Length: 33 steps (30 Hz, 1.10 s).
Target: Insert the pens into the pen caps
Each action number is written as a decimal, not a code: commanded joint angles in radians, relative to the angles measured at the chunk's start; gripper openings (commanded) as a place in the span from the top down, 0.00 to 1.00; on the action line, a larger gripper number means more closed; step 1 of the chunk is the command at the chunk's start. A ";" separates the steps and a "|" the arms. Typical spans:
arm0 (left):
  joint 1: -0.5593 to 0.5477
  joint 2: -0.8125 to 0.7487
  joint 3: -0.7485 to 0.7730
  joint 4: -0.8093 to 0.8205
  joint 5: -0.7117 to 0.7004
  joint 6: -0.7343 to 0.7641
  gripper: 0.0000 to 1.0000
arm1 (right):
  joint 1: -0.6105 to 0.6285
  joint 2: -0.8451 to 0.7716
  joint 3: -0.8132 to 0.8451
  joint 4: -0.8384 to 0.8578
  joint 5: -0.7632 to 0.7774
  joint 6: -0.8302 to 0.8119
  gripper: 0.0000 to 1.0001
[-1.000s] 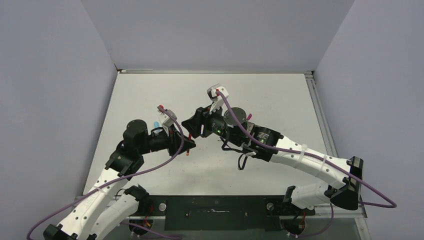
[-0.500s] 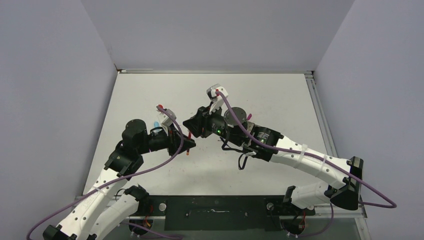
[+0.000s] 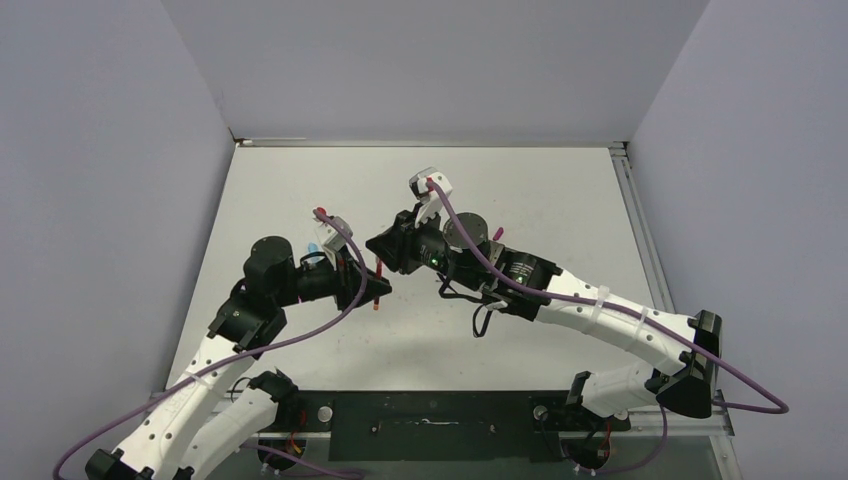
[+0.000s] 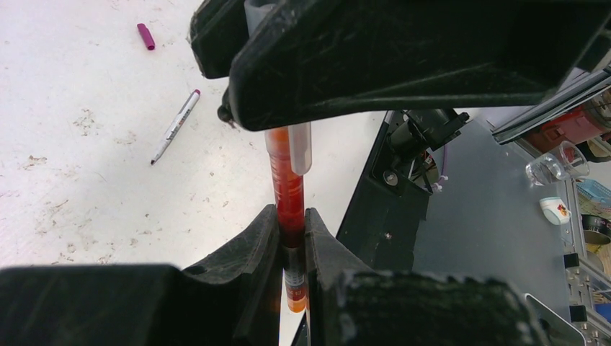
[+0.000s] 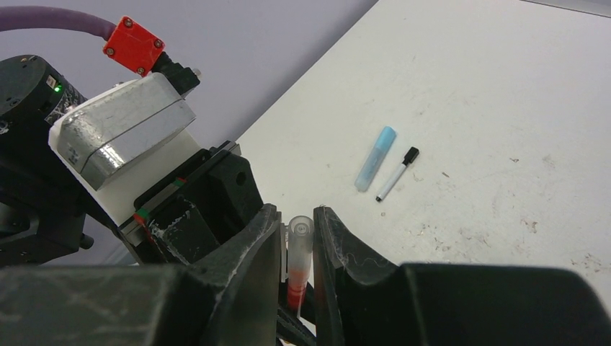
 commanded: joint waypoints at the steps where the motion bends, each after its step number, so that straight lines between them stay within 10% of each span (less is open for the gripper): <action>1: 0.002 0.003 0.079 0.071 0.012 0.001 1.00 | 0.018 0.012 0.033 -0.003 -0.067 -0.008 0.95; 33: 0.041 0.102 0.339 -0.013 -0.066 0.071 1.00 | 0.055 0.011 -0.055 -0.103 -0.172 -0.040 0.95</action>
